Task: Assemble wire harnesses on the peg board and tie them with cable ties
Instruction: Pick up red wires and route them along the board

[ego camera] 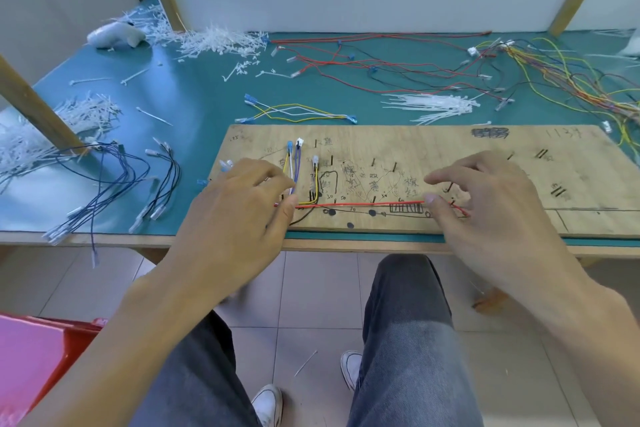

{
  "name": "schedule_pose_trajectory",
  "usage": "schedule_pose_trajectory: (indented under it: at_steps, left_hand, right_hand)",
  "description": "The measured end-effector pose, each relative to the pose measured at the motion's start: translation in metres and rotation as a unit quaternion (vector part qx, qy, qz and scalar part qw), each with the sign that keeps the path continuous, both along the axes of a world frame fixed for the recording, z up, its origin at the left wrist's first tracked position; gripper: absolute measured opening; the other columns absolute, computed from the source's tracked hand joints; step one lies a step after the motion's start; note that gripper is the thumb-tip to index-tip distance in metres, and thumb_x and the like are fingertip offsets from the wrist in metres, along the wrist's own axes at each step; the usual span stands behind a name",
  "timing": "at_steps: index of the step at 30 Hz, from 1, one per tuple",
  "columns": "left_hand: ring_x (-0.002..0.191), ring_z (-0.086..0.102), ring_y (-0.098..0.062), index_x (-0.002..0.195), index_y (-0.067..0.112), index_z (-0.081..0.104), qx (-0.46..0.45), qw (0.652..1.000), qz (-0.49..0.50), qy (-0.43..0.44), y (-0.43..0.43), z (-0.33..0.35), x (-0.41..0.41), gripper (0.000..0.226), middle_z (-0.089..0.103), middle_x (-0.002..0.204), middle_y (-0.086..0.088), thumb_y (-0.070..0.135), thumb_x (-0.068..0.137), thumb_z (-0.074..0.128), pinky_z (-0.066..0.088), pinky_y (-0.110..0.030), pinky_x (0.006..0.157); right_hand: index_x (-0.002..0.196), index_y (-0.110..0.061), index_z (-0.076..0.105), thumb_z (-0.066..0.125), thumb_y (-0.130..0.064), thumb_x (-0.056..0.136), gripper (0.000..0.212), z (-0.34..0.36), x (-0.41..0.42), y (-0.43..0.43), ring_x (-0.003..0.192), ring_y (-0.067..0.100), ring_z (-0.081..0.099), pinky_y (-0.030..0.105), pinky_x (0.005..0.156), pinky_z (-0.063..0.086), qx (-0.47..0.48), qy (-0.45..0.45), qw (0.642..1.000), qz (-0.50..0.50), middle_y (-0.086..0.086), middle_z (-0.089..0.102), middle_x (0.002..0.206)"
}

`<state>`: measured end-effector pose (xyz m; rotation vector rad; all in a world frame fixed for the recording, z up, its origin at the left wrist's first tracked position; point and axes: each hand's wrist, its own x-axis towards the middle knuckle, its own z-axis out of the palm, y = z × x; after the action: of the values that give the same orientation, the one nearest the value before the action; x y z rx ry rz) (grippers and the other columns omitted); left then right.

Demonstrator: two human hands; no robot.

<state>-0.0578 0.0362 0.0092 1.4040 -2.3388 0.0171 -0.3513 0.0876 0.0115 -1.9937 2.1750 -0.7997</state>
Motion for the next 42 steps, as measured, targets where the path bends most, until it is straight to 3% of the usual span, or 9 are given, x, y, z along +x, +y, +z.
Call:
schedule_pose_trajectory:
  at_steps: [3,7,13,18,25,30,34,38,42]
  left_hand:
    - [0.101,0.064,-0.022,0.111,0.027,0.071,0.031,0.999,0.021,-0.022,-0.013,0.008,-0.004,0.032,0.07,0.11,0.01,0.042,0.105,0.044,0.054,-0.04,0.077]
    - [0.084,0.062,-0.026,0.095,0.027,0.068,0.057,0.994,0.038,-0.086,-0.026,0.014,-0.011,0.037,0.068,0.086,0.006,0.046,0.103,0.038,0.05,-0.038,0.067]
    - [0.089,0.068,-0.027,0.104,0.033,0.074,0.081,0.993,0.056,-0.07,-0.043,0.021,-0.013,0.019,0.075,0.085,0.004,0.037,0.099,0.056,0.056,-0.04,0.075]
    - [0.092,0.065,-0.031,0.099,0.03,0.073,0.104,0.99,0.057,-0.081,-0.06,0.026,-0.013,0.023,0.071,0.093,-0.004,0.03,0.097,0.05,0.058,-0.045,0.078]
    - [0.088,0.059,-0.033,0.101,0.024,0.073,0.06,0.984,0.056,-0.161,-0.069,0.023,-0.021,0.027,0.066,0.086,-0.009,0.021,0.087,0.05,0.045,-0.033,0.065]
    - [0.084,0.06,-0.029,0.091,0.024,0.071,0.065,0.984,0.053,-0.156,-0.078,0.024,-0.02,0.023,0.068,0.08,0.0,0.026,0.083,0.05,0.055,-0.037,0.07]
    - [0.079,0.06,-0.029,0.087,0.023,0.071,0.061,0.982,0.061,-0.169,-0.08,0.026,-0.024,0.022,0.067,0.078,0.0,0.029,0.079,0.051,0.055,-0.035,0.068]
    - [0.076,0.059,-0.028,0.084,0.024,0.07,0.064,0.98,0.066,-0.174,-0.085,0.026,-0.023,0.023,0.066,0.076,0.002,0.031,0.078,0.049,0.057,-0.038,0.07]
    - [0.083,0.059,-0.026,0.088,0.026,0.069,0.076,0.981,0.066,-0.168,-0.085,0.023,-0.023,0.025,0.068,0.082,0.004,0.035,0.082,0.047,0.058,-0.04,0.074]
  right_hand:
    - [0.111,-0.026,0.077,0.07,-0.032,0.096,0.018,0.015,-0.003,-0.024,0.095,0.019,0.059,0.036,0.092,0.047,-0.03,-0.027,0.999,0.026,-0.007,0.063,0.101]
    - [0.095,-0.027,0.078,0.072,-0.028,0.096,0.006,0.032,-0.01,-0.065,0.075,-0.004,0.059,0.015,0.07,0.04,-0.005,-0.052,0.998,0.039,-0.019,0.067,0.081]
    - [0.092,-0.022,0.08,0.072,-0.023,0.096,0.009,0.035,-0.029,-0.13,0.084,0.013,0.066,0.023,0.076,0.043,0.062,-0.077,0.995,0.024,-0.004,0.076,0.089]
    - [0.096,-0.017,0.081,0.07,-0.013,0.094,0.012,0.023,-0.049,-0.167,0.09,0.018,0.066,0.023,0.078,0.043,0.078,-0.051,0.996,-0.007,0.006,0.078,0.096]
    - [0.097,-0.017,0.082,0.077,-0.018,0.089,0.009,0.012,-0.052,-0.225,0.097,0.024,0.072,0.03,0.089,0.053,0.062,-0.004,0.998,-0.016,0.005,0.078,0.092]
    - [0.097,-0.02,0.082,0.08,-0.027,0.088,0.012,0.003,-0.04,-0.265,0.095,0.025,0.073,0.032,0.089,0.056,0.056,-0.026,0.998,-0.01,0.0,0.072,0.082]
    - [0.12,-0.018,0.077,0.078,-0.038,0.091,0.035,0.0,0.001,-0.3,0.11,0.027,0.068,0.034,0.096,0.053,0.056,-0.001,0.997,0.048,0.002,0.076,0.104]
    - [0.154,-0.015,0.046,0.072,-0.044,0.095,0.07,0.001,0.046,-0.342,0.14,0.035,0.05,0.039,0.115,0.039,0.093,0.047,0.989,0.107,0.014,0.059,0.148]
    - [0.13,-0.02,0.07,0.068,-0.043,0.097,0.04,-0.008,0.06,-0.365,0.133,0.034,0.056,0.039,0.111,0.045,0.082,0.109,0.988,0.075,0.015,0.067,0.135]
